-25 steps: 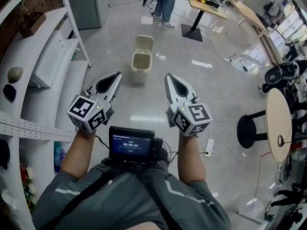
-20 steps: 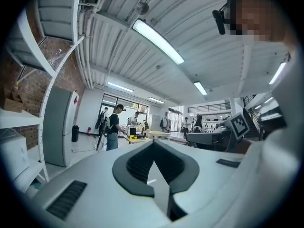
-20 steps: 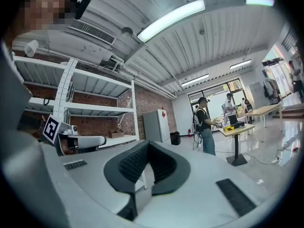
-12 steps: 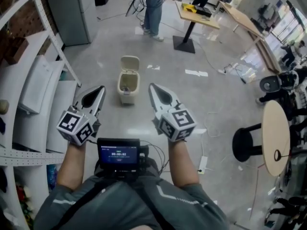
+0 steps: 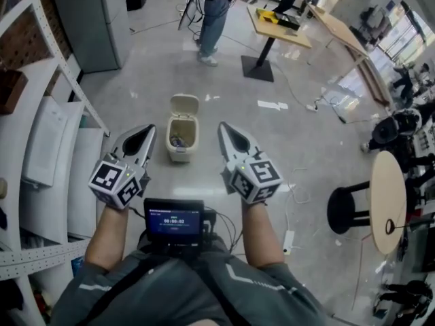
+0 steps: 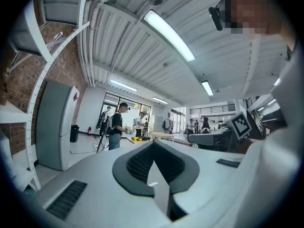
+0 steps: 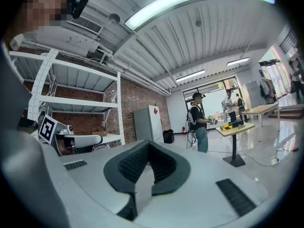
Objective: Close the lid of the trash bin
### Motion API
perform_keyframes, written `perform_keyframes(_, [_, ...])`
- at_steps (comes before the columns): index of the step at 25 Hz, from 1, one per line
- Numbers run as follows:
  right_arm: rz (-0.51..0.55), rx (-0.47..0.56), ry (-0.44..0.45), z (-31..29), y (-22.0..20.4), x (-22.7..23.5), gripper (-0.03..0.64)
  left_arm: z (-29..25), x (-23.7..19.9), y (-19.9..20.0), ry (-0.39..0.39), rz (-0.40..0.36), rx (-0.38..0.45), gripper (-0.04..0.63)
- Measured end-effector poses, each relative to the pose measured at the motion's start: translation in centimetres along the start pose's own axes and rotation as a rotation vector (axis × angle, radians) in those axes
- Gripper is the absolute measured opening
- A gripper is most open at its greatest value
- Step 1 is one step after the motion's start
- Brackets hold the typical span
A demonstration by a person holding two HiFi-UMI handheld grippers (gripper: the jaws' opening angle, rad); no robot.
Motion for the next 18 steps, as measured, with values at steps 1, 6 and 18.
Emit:
perform_keyframes(1, [-0.002,-0.002,-0.01,-1.1,0.2,-0.3,0.011,-0.2,-1.3,0.3,-0.006,-0.004,0.004,-0.004])
perform_keyframes(6, [0.003,-0.014,-0.05,-6.2,0.7,-1.0,0.011,-1.1,-7.9,1.6,-0.036,-0.007,0.025,-0.004])
perform_keyframes(18, [0.008,-0.043,-0.11,-15.0,1.1,0.9,0.011,-6.8,-16.7,0.2,-0.107,0.031,-0.012,-0.004])
Point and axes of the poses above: the fingertips, and each gripper's own axes: z backward along the fingers, x to its right, y out of its top, the point moved 10 cm from there along z, backward along the fingers, and after that the axes turned 11 degrees about -y, right-handed, at the moved point
